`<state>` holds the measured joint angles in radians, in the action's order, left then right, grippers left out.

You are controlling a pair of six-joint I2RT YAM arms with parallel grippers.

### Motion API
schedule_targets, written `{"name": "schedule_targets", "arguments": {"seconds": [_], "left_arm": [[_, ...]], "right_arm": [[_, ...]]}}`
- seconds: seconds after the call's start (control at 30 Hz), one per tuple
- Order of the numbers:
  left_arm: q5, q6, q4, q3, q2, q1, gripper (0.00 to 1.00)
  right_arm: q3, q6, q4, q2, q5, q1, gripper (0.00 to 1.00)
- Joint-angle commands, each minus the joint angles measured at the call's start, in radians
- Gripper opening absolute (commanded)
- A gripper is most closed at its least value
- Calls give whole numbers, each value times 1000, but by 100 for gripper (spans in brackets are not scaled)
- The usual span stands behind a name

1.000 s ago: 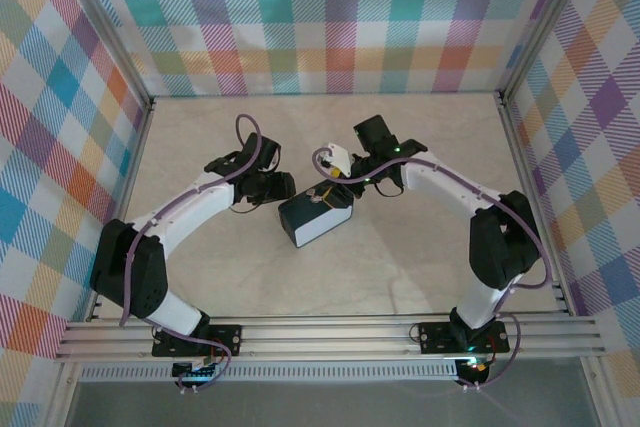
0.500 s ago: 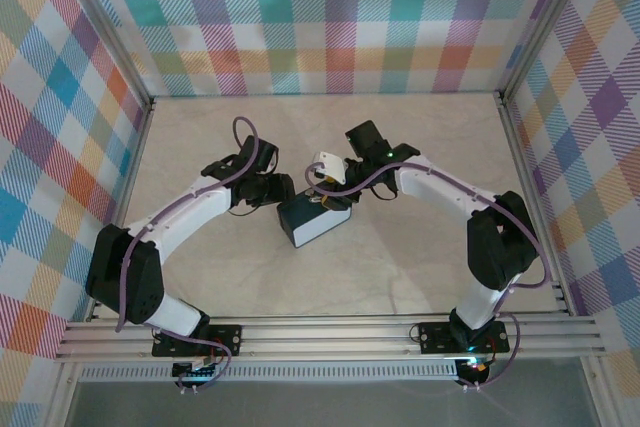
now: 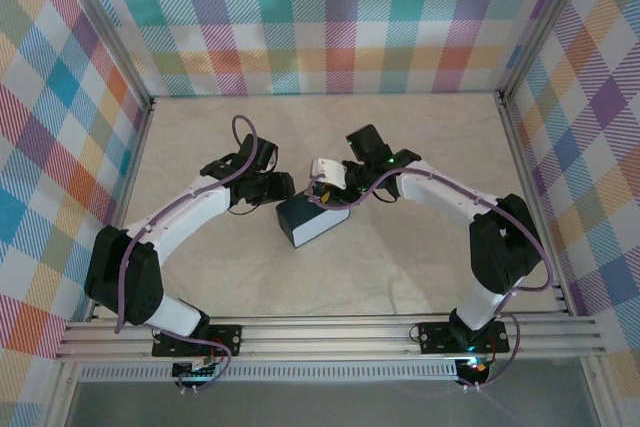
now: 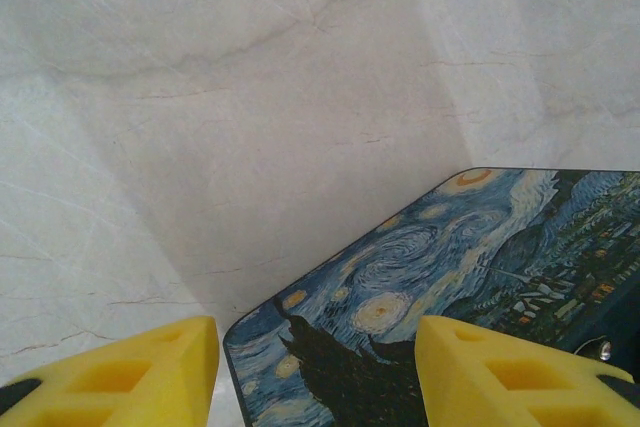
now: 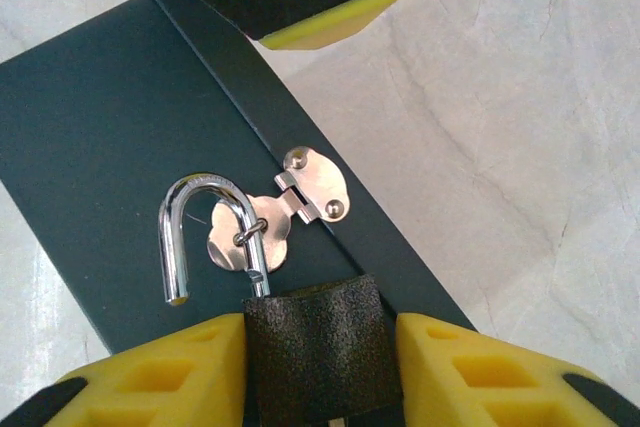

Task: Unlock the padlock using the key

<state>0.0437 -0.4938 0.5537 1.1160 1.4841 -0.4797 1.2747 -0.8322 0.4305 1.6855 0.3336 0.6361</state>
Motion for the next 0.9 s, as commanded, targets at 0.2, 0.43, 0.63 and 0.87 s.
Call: {"name": "schedule_targets", "arguments": {"seconds": [0.2,0.43,0.63,0.87], "left_arm": [[25,16,24,5,-29,3,54],[54,21,20,-9,-49,3,54],[55,35,41,-11,-69,3,54],[47,34,46,-18,-86,4,54]], "right_arm": [[79,-4,132,9,68,-10,59],[130,-42,153,46,112,-16,64],[185,-101,229,126,103,-22,67],[213,-137,308,163,111,-38,62]]}}
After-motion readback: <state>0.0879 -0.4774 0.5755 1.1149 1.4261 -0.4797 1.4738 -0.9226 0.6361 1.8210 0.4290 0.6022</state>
